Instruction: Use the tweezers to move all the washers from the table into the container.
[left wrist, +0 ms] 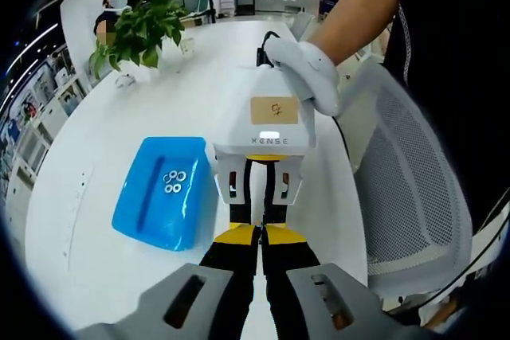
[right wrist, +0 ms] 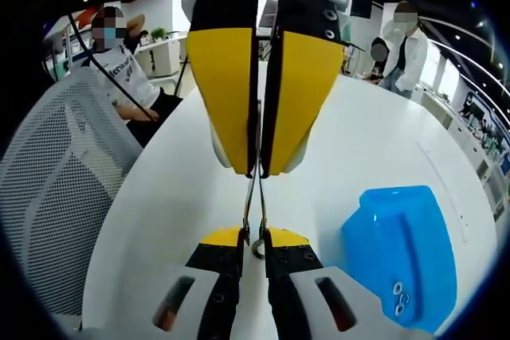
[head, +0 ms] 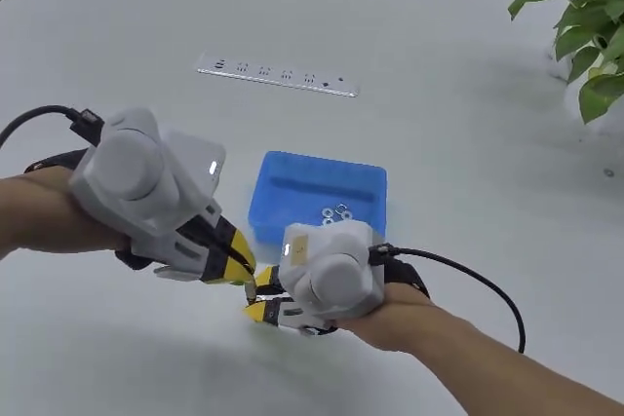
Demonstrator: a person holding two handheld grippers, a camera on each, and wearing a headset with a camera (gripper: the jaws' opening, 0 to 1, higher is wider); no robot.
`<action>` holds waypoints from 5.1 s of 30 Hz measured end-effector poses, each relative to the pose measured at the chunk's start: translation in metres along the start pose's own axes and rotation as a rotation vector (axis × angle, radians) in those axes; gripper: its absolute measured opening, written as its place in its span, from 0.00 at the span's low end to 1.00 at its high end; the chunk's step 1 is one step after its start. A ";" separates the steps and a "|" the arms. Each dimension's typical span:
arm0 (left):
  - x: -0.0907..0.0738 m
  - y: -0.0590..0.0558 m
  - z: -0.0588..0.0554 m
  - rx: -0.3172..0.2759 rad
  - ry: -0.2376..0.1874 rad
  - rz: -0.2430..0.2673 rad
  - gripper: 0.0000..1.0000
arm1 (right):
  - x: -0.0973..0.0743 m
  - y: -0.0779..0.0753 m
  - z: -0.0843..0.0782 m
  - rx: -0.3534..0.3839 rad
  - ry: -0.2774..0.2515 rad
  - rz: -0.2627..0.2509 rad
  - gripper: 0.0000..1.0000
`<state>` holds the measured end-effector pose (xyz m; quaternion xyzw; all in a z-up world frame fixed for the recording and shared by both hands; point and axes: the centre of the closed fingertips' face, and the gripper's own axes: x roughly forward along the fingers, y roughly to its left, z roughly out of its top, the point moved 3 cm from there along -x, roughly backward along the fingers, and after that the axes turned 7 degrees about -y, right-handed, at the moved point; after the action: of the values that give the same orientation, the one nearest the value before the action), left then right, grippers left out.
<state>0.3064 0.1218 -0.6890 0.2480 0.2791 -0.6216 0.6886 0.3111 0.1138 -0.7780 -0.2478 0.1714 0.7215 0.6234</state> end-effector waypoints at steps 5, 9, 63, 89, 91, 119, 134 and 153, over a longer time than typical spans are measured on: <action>0.002 0.002 -0.003 -0.006 -0.002 0.001 0.05 | 0.002 -0.001 -0.003 0.009 -0.003 -0.001 0.11; 0.002 0.004 -0.002 -0.015 -0.012 0.000 0.05 | 0.002 -0.002 -0.004 0.023 -0.007 -0.003 0.11; -0.015 0.005 0.036 0.025 -0.043 0.013 0.05 | -0.031 -0.007 0.020 0.009 -0.002 -0.050 0.09; -0.029 0.022 0.081 0.113 -0.060 0.022 0.05 | -0.072 -0.033 0.040 -0.022 0.008 -0.114 0.09; -0.028 0.025 0.083 0.116 -0.061 0.021 0.05 | -0.075 -0.036 0.040 -0.024 0.011 -0.118 0.09; -0.008 0.077 0.095 0.140 -0.087 0.000 0.05 | -0.096 -0.083 0.019 -0.007 0.032 -0.150 0.09; 0.012 0.102 0.083 0.115 -0.095 -0.014 0.05 | -0.091 -0.105 -0.008 0.021 0.053 -0.144 0.09; 0.033 0.123 0.064 0.081 -0.092 -0.024 0.05 | -0.080 -0.121 -0.036 0.046 0.078 -0.122 0.09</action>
<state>0.4355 0.0668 -0.6664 0.2434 0.2248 -0.6514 0.6826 0.4431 0.0481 -0.7540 -0.2712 0.1967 0.6679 0.6646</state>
